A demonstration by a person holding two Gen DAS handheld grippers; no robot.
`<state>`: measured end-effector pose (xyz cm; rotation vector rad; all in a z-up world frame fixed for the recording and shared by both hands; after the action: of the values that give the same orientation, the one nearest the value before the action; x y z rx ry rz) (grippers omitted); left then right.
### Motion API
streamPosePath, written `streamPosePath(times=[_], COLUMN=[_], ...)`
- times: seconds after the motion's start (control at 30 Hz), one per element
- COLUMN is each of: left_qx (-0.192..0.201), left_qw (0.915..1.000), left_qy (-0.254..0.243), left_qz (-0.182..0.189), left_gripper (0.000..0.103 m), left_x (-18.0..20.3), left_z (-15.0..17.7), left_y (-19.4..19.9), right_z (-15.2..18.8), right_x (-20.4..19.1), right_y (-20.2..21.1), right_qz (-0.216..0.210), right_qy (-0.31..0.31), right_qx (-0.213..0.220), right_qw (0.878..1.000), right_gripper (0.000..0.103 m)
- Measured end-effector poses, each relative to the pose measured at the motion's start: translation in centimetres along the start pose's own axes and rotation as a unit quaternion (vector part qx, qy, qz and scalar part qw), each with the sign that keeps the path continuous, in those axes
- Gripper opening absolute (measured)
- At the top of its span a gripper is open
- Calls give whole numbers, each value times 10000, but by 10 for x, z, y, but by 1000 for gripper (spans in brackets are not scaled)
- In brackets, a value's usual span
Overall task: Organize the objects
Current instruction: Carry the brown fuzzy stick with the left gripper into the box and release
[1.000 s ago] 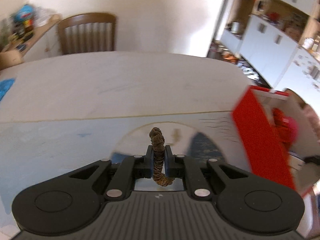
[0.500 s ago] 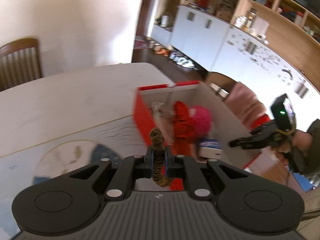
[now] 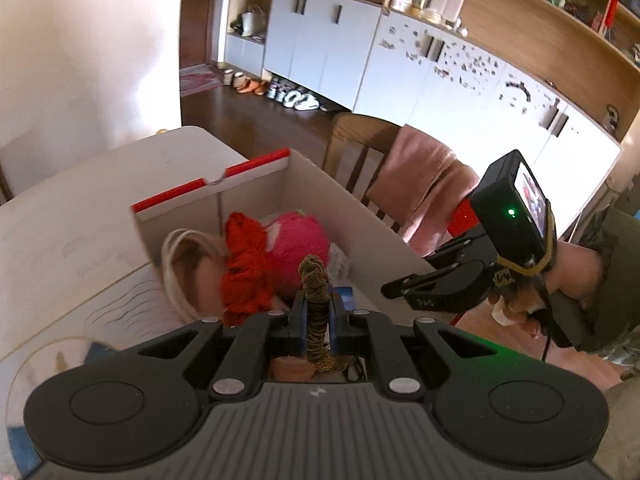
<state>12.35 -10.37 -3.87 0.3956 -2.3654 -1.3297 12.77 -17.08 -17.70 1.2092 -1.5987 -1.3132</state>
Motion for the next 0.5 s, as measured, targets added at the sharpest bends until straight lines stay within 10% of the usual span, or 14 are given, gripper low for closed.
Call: streamPosePath(times=[0.5], left_qx=[-430], left_qw=[9966], left_qy=[-388], left_qz=[-594], left_gripper=[9], left_x=[-2], left_z=[-33], left_y=[-69], right_z=[-1], right_x=[-1], right_y=[0], right_qz=[-34], right_qy=[40], right_qx=[2], right_qw=[10000], right_gripper=[5])
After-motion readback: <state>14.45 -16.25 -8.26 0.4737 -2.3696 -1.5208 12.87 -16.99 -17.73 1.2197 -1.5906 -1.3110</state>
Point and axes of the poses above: each gripper's, at about its wrist camera, not at the fingertips, and y roughly against the way its jaws point, x to its right, z to its underside, the point moved 9 cm from there along -y, roughly the way its jaws point, and after that the axes turned 11 degrees about -x, right-handed, at the moved point
